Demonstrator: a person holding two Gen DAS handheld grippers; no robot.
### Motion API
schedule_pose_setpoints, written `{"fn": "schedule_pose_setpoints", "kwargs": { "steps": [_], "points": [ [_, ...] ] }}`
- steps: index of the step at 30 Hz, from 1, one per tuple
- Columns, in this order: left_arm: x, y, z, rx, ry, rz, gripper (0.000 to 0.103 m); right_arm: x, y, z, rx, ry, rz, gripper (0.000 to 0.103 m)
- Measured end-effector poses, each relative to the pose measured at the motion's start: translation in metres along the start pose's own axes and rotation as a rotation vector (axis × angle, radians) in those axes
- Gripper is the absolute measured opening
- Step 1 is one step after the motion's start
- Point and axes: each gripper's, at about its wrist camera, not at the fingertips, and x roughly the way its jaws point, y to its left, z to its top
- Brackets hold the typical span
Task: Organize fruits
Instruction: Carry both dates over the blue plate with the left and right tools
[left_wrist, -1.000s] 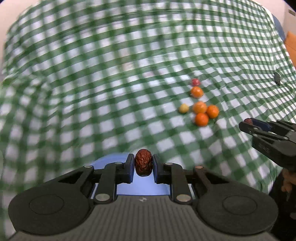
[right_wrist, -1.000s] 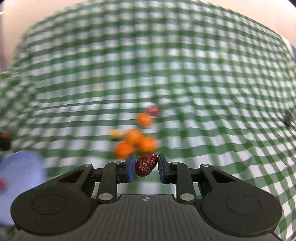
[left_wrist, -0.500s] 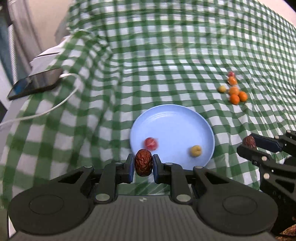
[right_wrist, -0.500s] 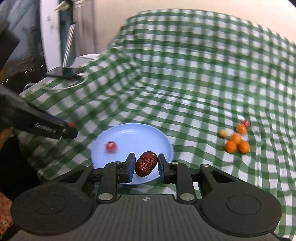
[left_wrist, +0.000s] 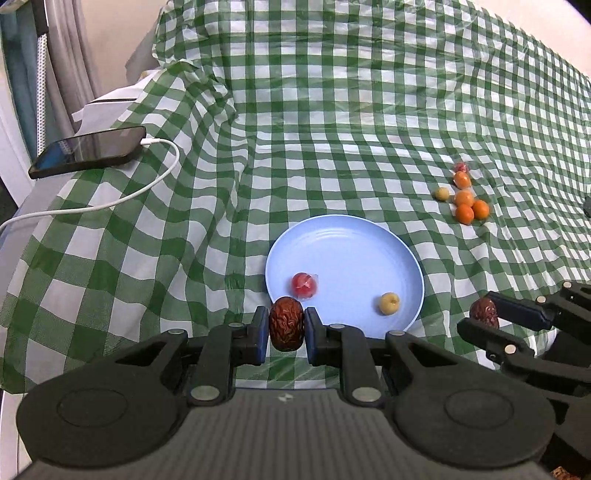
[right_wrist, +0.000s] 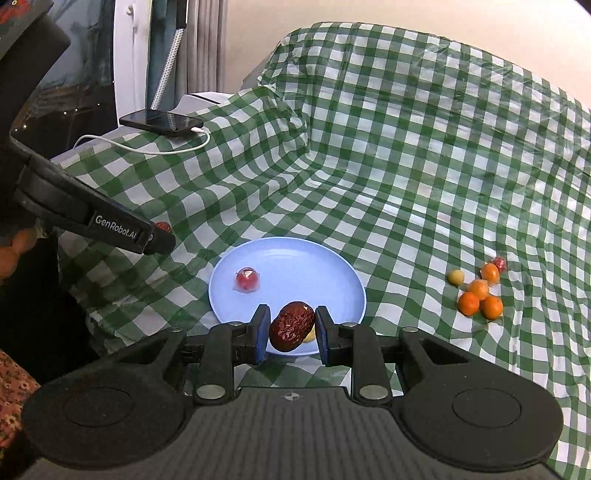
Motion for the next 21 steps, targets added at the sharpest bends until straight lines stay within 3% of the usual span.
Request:
{"fn": "schedule_pose_setpoints", "kwargs": {
  "steps": [21],
  "points": [
    [0.0067,-0.0007,0.0021,-0.009,0.006,-0.005,0.022,0.0042,0.0004,0.0001,-0.007,0.021,0.002,0.028]
  ]
}}
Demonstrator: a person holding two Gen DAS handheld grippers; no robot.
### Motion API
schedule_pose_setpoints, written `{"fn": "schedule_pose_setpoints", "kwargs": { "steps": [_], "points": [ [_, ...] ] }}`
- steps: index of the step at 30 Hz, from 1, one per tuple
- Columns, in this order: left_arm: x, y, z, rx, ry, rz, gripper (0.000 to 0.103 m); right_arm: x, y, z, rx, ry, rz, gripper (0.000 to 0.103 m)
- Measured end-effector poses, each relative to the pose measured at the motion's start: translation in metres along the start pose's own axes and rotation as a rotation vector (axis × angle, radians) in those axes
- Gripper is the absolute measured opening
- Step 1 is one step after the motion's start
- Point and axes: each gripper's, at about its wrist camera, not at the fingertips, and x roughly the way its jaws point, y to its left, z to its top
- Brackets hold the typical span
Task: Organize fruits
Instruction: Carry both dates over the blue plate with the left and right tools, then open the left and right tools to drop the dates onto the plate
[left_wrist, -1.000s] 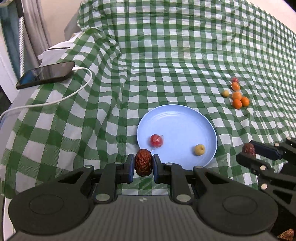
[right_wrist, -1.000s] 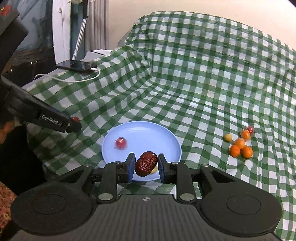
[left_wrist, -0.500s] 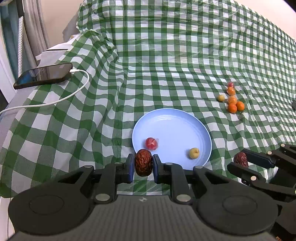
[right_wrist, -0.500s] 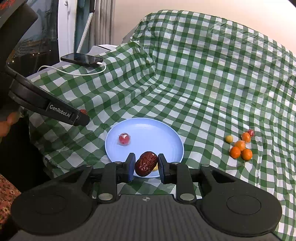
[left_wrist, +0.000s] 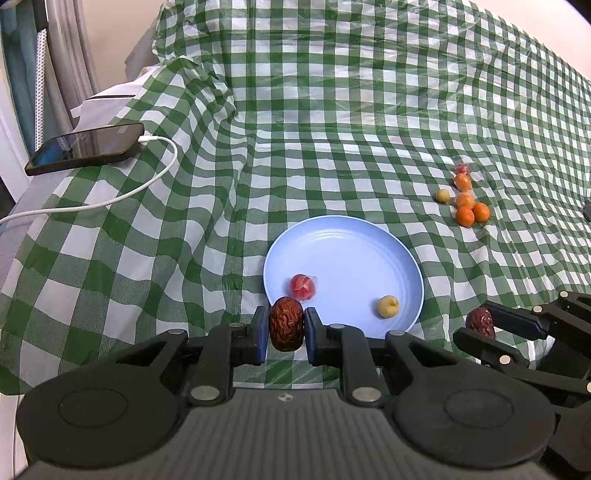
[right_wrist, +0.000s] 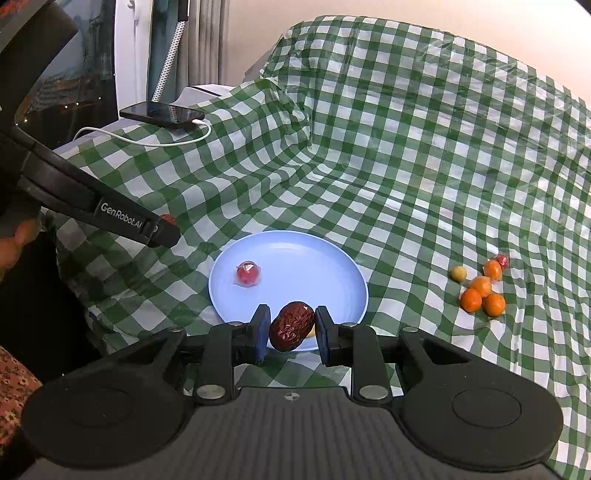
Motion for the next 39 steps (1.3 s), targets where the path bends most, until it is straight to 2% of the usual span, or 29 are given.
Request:
{"fn": "schedule_pose_setpoints", "kwargs": {
  "steps": [15,23,30,39],
  "points": [
    [0.005,0.001,0.000,-0.005,0.006,0.001,0.022,0.006,-0.002,0.000,0.016,0.013,-0.005,0.028],
    [0.014,0.003,0.015,-0.013,-0.003,0.003,0.022,0.017,-0.003,0.004,0.012,0.016,-0.016,0.028],
    [0.034,-0.001,0.031,0.001,0.008,0.007,0.022,0.039,-0.005,0.010,0.024,0.027,-0.016,0.028],
    [0.079,-0.008,0.047,0.028,0.067,0.000,0.022,0.080,-0.022,0.016,0.053,0.070,-0.017,0.028]
  ]
}}
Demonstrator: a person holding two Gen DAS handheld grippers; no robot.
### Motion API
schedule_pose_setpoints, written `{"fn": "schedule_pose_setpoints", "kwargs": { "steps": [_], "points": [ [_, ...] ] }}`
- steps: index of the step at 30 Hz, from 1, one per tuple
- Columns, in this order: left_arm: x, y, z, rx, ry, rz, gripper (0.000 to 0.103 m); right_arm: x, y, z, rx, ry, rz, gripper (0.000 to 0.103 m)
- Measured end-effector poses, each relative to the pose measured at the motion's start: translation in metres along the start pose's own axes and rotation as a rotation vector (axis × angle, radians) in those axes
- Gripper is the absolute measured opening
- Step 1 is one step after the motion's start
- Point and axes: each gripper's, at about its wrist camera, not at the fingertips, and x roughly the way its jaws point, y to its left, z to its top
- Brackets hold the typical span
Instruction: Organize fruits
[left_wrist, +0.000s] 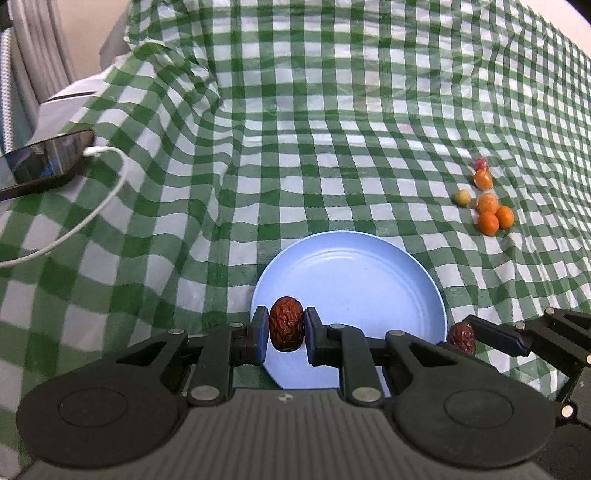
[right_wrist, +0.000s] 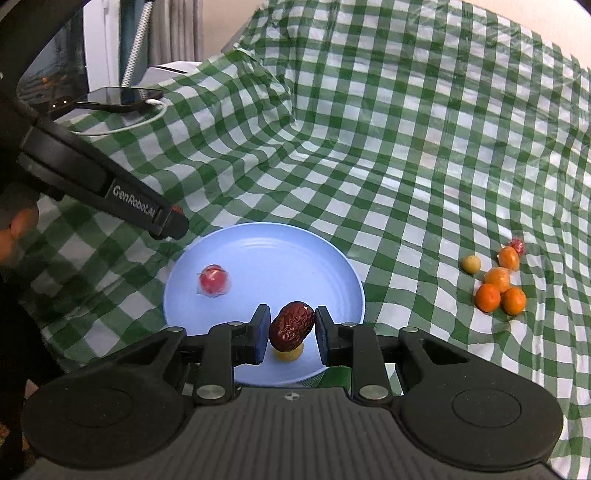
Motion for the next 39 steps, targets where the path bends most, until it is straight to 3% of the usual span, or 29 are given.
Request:
{"fn": "schedule_pose_setpoints", "kwargs": {
  "steps": [14,15,16,17,18,19,20,22,26,32,39],
  "points": [
    [0.059,-0.011,0.017,0.066,0.070,0.002,0.023,0.057,-0.013,-0.002,0.012,0.091,0.026,0.028],
    [0.059,-0.012,0.017,0.071,0.065,0.000,0.028,0.060,-0.013,-0.002,0.009,0.096,0.034,0.028],
    [0.060,-0.012,0.018,0.076,0.060,-0.007,0.049,0.062,-0.014,-0.001,0.007,0.102,0.040,0.028],
    [0.059,-0.012,0.020,0.078,0.048,-0.012,0.064,0.064,-0.014,0.001,0.005,0.105,0.042,0.035],
    [0.055,-0.012,0.021,0.075,0.029,-0.010,0.093,0.066,-0.014,0.004,0.001,0.113,0.045,0.043],
    [0.051,-0.012,0.022,0.072,0.003,-0.003,0.103,0.066,-0.015,0.007,0.002,0.117,0.046,0.062],
    [0.045,-0.012,0.023,0.071,-0.028,0.001,0.103,0.064,-0.016,0.009,0.008,0.113,0.037,0.077],
    [0.036,-0.013,0.023,0.095,-0.043,-0.003,0.103,0.055,-0.016,0.012,0.017,0.086,0.001,0.088],
    [0.018,-0.011,0.012,0.115,-0.036,0.022,0.103,0.030,-0.014,0.007,0.004,0.086,-0.020,0.096],
    [-0.016,0.006,-0.020,0.022,0.000,0.049,0.103,-0.017,-0.004,-0.012,0.039,0.088,-0.010,0.099],
    [-0.045,0.017,-0.038,-0.054,-0.002,0.069,0.103,-0.049,0.014,-0.012,-0.004,0.005,-0.021,0.100]
  ]
}}
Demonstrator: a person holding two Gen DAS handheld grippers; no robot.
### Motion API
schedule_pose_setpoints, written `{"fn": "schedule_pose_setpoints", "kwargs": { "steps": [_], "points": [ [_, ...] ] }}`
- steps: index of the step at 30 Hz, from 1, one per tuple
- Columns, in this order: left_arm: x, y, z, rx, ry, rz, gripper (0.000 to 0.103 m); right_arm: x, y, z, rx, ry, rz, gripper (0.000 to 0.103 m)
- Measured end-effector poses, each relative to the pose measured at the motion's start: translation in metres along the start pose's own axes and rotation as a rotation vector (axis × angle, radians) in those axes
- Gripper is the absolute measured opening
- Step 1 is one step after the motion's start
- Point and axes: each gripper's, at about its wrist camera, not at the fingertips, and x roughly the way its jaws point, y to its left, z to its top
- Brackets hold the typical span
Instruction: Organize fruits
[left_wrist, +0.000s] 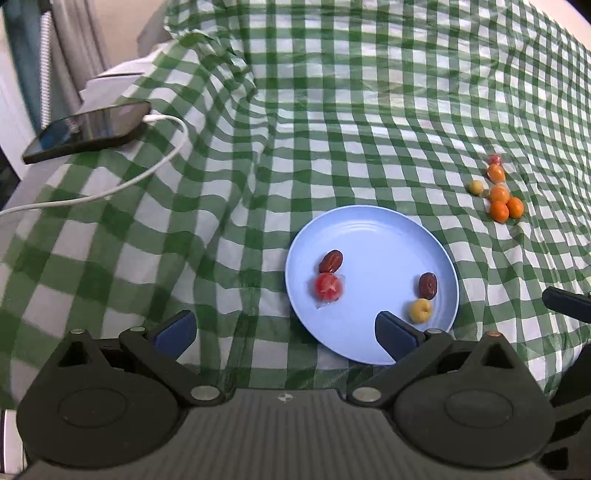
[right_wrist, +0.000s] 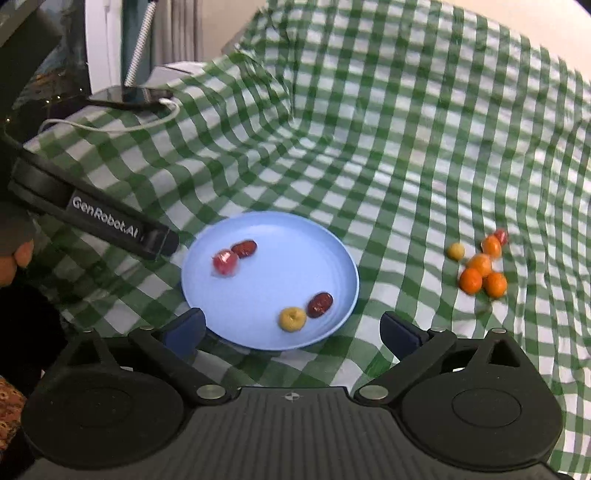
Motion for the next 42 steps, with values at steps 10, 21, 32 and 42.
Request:
{"fn": "schedule_pose_setpoints", "kwargs": {
  "steps": [10,21,32,42],
  "points": [
    [-0.037,-0.011,-0.005,0.016,-0.085,0.005,0.103,-0.029,0.007,-0.004,-0.013,-0.073,-0.028,0.102],
    [-0.047,-0.012,-0.008,0.014,-0.104,0.005,0.103,-0.037,0.011,-0.005,-0.024,-0.095,-0.026,0.102],
    [-0.041,-0.013,-0.011,0.029,-0.091,0.005,0.103,-0.034,0.008,-0.006,0.002,-0.069,-0.020,0.102],
    [-0.035,-0.013,-0.010,0.024,-0.074,0.007,0.103,-0.028,0.006,-0.006,0.018,-0.047,-0.014,0.102]
  ]
}}
